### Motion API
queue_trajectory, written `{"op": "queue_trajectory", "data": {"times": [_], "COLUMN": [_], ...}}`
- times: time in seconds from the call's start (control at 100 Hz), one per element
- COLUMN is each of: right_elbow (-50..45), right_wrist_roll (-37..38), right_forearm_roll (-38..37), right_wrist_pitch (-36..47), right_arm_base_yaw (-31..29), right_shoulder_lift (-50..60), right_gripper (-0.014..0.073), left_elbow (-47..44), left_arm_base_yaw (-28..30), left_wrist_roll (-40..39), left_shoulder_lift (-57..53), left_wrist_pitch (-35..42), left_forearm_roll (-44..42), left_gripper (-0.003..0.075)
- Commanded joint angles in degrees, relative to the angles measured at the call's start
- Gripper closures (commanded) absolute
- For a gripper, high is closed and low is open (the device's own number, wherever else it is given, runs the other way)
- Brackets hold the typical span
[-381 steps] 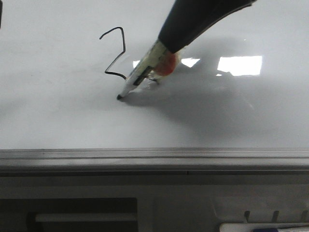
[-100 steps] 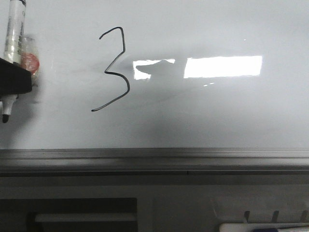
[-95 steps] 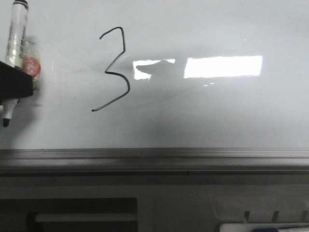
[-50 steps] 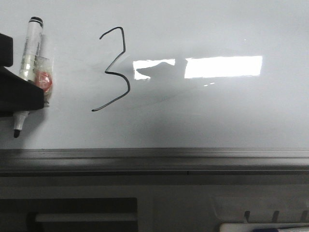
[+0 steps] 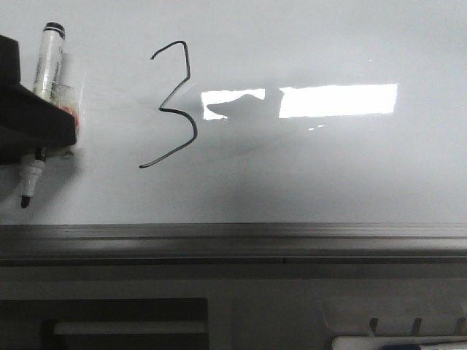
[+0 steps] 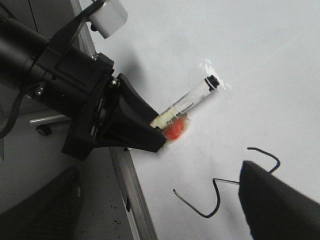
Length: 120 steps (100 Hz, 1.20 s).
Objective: Write number 3 on whiteboard
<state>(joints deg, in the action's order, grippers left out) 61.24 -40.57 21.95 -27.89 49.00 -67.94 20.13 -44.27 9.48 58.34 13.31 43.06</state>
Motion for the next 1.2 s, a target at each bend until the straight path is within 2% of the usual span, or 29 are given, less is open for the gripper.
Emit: {"op": "queue_trajectory", "data": {"times": [0.0, 0.22, 0.29, 0.36, 0.4, 0.46, 0.53, 0.66, 0.86, 1.0, 1.19], "right_elbow": [1.45, 1.45, 1.45, 1.45, 1.32, 1.32, 1.32, 0.61, -8.78, -18.9, -33.37], "right_wrist_roll": [0.09, 0.09, 0.36, 0.52, 0.52, 0.52, 0.52, 0.52, 0.52, 0.52, 0.52], "right_forearm_roll": [0.45, 0.45, 0.45, 0.45, 0.33, 0.2, 0.09, 0.09, 0.09, 0.09, 0.98], "right_wrist_pitch": [2.89, 2.98, 2.05, 1.42, 1.18, 1.03, 0.8, 0.87, 8.05, 15.52, 28.35], "right_arm_base_yaw": [-0.29, -0.29, -0.29, -0.29, -0.29, -0.29, -0.29, -0.29, -0.29, -0.29, -0.29], "right_shoulder_lift": [1.6, 1.6, 2.01, 2.56, 3.16, 3.98, 5.2, 8.16, 17.44, 27.79, 43.93], "right_gripper": [0.0032, 0.0034, 0.01, 0.03, 0.0487, 0.0661, 0.0646, 0.0643, 0.0643, 0.0642, 0.0643], "left_elbow": [1.66, 1.66, 1.66, 1.66, 1.66, 1.66, 1.55, 1.42, 1.42, 1.42, 1.31], "left_arm_base_yaw": [0.01, 0.01, 0.01, 0.01, 0.01, 0.01, 0.01, 0.01, 0.01, 0.01, 0.01], "left_wrist_roll": [-0.4, -0.4, -0.29, 1.2, 2.11, 2.68, 2.93, 7.27, 14.13, 14.4, 14.4], "left_shoulder_lift": [-0.46, -1.76, -3.35, -5.22, -6.76, -9.12, -11.75, -16.08, -21.99, -25.93, -29.86], "left_wrist_pitch": [4.65, 4.65, 4.49, 4.19, 3.94, 3.94, 3.73, 0.75, -1.77, -2.13, -6.68], "left_forearm_roll": [0.13, 0.13, -0.44, -0.73, -0.73, -0.6, -0.6, -0.71, -3.39, -8.03, -15.34], "left_gripper": [0.0344, 0.0345, 0.0345, 0.0346, 0.0356, 0.0402, 0.0504, 0.0741, 0.0741, 0.0741, 0.0741]}}
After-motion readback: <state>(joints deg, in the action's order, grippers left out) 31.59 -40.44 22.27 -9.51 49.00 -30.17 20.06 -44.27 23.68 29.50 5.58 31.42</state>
